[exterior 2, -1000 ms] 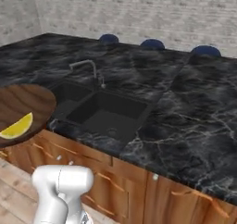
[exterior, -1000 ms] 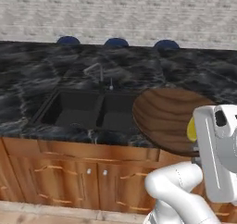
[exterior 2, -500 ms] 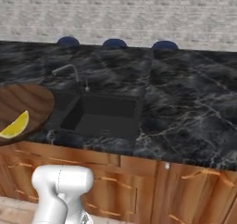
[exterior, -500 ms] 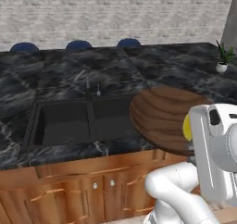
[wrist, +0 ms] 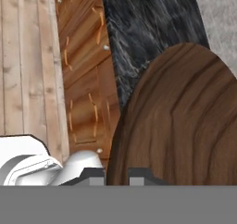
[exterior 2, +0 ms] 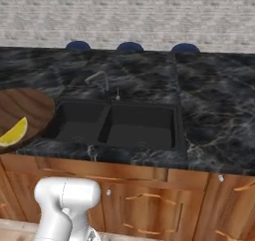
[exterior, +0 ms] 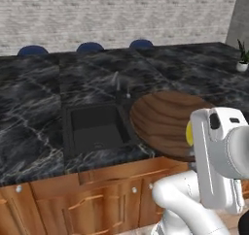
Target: Pick the lemon wedge from the cabinet and place it in the bowl. Then pick the bowl and place it in the sink. Then turn on the sink facuet.
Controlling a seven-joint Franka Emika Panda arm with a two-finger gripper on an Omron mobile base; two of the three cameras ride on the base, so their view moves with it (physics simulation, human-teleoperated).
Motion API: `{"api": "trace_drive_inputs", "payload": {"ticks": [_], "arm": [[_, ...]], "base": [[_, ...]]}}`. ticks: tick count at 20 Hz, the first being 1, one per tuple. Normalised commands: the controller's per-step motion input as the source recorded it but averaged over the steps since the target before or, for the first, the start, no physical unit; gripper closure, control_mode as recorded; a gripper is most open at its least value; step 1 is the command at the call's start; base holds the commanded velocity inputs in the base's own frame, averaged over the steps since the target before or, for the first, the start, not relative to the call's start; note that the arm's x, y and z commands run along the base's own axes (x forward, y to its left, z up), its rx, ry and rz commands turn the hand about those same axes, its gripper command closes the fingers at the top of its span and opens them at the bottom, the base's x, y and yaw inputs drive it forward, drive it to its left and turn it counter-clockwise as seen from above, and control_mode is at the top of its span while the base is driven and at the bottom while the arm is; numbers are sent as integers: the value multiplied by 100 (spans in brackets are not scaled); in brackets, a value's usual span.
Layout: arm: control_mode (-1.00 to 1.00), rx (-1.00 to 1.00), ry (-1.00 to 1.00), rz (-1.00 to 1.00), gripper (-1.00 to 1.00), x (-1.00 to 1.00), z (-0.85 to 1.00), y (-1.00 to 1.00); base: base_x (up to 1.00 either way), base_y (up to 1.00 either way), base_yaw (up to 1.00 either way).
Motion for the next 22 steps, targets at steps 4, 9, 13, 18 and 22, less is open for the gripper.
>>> {"api": "trace_drive_inputs", "payload": {"ticks": [4,9,13,18,22], "arm": [[100,0,0,0,100,0,0,0],[100,0,0,0,100,0,0,0],[100,0,0,0,100,0,0,0],[100,0,0,0,100,0,0,0],[100,0,0,0,100,0,0,0]], "base": [[14,43,0],[36,2,0],[44,-1,0],[48,0,0],[49,1,0]]}}
